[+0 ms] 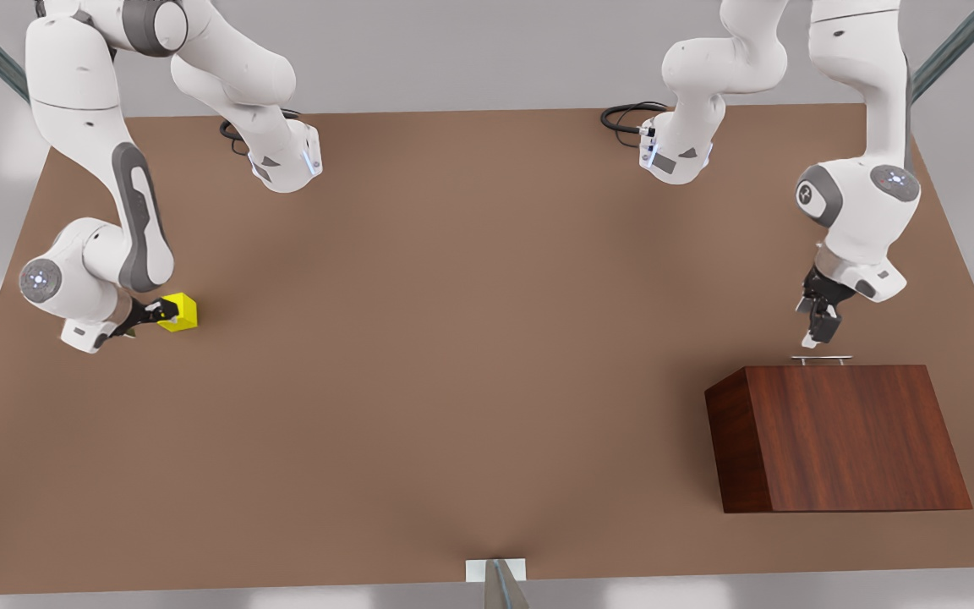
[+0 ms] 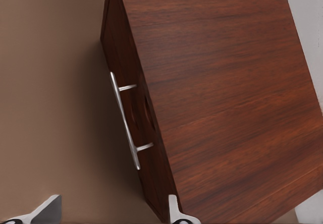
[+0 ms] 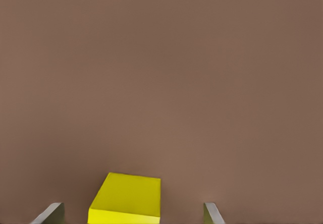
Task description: Open the drawer with left arm, place the square in the middle with right arm, and place the square in the drawer with left arm
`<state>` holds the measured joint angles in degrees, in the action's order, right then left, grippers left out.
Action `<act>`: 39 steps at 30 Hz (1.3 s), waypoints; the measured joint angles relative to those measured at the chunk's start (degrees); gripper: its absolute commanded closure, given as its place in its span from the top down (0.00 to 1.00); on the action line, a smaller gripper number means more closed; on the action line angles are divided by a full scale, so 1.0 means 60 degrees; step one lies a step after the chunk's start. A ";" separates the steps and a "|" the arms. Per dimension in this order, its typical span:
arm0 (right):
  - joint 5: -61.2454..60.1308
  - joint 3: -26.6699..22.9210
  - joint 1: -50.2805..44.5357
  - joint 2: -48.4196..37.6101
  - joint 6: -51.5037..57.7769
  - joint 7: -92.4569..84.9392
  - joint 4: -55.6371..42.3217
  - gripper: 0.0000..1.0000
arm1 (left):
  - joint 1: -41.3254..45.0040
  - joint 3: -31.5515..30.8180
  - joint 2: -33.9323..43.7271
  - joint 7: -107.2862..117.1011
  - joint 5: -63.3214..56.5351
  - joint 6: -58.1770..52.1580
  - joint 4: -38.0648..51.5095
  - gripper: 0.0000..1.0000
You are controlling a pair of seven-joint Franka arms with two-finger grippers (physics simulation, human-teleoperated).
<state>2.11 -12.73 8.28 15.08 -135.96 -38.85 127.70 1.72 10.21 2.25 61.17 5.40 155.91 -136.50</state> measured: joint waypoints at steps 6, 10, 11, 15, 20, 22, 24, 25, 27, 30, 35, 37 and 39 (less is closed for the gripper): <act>0.0015 -0.0017 0.0249 0.0109 -0.1188 -0.0161 0.0917 1.00 | 0.0233 0.0243 -0.0662 0.0000 0.0805 0.0513 0.0000 1.00; -0.0015 -0.0017 0.0246 0.0108 -0.1217 -0.0147 0.1114 1.00 | -0.0118 0.0327 -0.0905 0.0000 0.0966 0.0613 0.0000 1.00; -0.0015 -0.0011 0.0240 0.0118 -0.1229 -0.0158 0.1114 1.00 | -0.0165 0.0375 -0.0959 0.0000 0.0987 0.0668 0.0013 1.00; -0.0001 -0.0016 0.0231 0.0424 -0.2116 -0.0278 0.1460 0.95 | -0.0076 0.0407 -0.1262 -0.0015 0.1020 0.1043 0.0029 1.00; -0.0036 -0.0009 0.0234 0.0486 -0.2213 -0.0278 0.1416 0.71 | -0.0216 0.0465 -0.1641 -0.0029 0.1029 0.1334 0.0073 1.00; -0.0073 -0.0002 0.0235 0.0495 -0.2223 -0.0278 0.1418 0.66 | -0.0175 0.0542 -0.1749 -0.0051 0.1027 0.1464 0.0081 1.00; -0.0077 -0.0002 0.0231 0.0475 -0.2213 -0.0281 0.1422 0.64 | -0.0231 0.0584 -0.1895 -0.0058 0.1022 0.1576 0.0088 1.00; -0.0095 -0.0001 0.0231 0.0463 -0.2212 -0.0296 0.1422 0.63 | -0.0250 0.0584 -0.1945 -0.0058 0.1021 0.1597 0.0101 1.00; -0.0180 0.0005 0.0236 0.0419 -0.2178 -0.0366 0.1406 0.63 | -0.0245 0.0584 -0.2023 -0.0045 0.1025 0.1598 0.0103 1.00; -0.0077 0.0013 0.0231 0.0292 -0.2091 -0.0293 0.1365 0.63 | -0.0261 0.0576 -0.2050 -0.0043 0.1041 0.1509 0.0093 1.00; -0.0089 0.0057 0.0217 0.0020 -0.1541 -0.0145 0.1290 0.68 | -0.0258 0.0584 -0.1772 -0.0015 0.1073 0.0987 0.0059 1.00; -0.0102 0.0093 0.0159 -0.0055 -0.1462 -0.0102 0.1290 0.68 | -0.0256 0.0584 -0.1730 -0.0015 0.1082 0.0911 0.0051 1.00; -0.0119 0.0434 0.0124 -0.0282 -0.1074 0.0535 0.1232 0.68 | -0.0251 0.0592 -0.1694 -0.0015 0.1087 0.0807 0.0031 1.00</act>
<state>1.40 -10.13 9.03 13.39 -142.40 -35.64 135.09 0.22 13.76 -7.92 61.08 11.92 160.76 -136.31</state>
